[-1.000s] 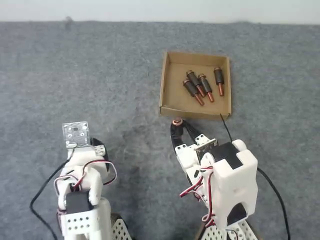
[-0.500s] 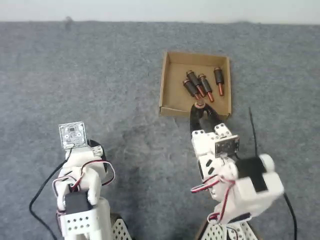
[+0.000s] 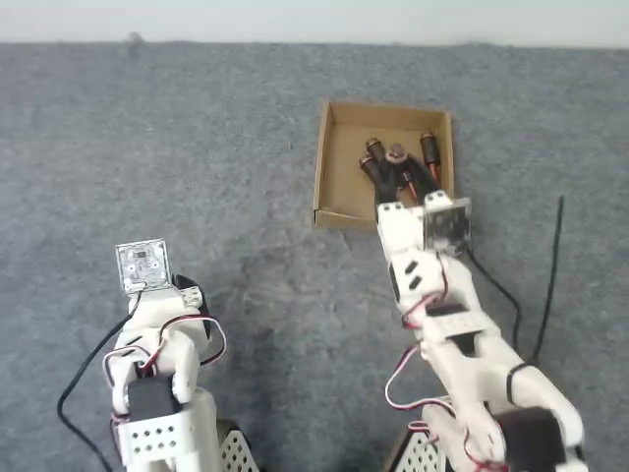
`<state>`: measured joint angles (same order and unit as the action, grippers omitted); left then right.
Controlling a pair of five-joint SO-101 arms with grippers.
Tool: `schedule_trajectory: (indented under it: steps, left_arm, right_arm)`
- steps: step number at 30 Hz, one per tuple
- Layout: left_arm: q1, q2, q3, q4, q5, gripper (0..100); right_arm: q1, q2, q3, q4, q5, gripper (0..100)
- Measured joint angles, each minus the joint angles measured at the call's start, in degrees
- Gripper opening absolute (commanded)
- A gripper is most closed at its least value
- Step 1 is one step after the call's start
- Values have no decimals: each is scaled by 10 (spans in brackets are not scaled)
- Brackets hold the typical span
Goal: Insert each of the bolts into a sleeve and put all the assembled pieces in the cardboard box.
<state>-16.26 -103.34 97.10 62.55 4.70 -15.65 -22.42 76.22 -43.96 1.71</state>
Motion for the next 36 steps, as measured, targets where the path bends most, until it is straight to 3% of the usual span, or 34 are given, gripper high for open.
schedule_trajectory:
  steps: [7,30,36]
  left_arm:
    - [0,0,0,0,0,11]
    - [0,0,0,0,0,11]
    - [0,0,0,0,0,11]
  right_arm:
    - [1,6,-143,248,0,7]
    - [79,496,-723,682,0,13]
    - [90,516,-763,726,0,185]
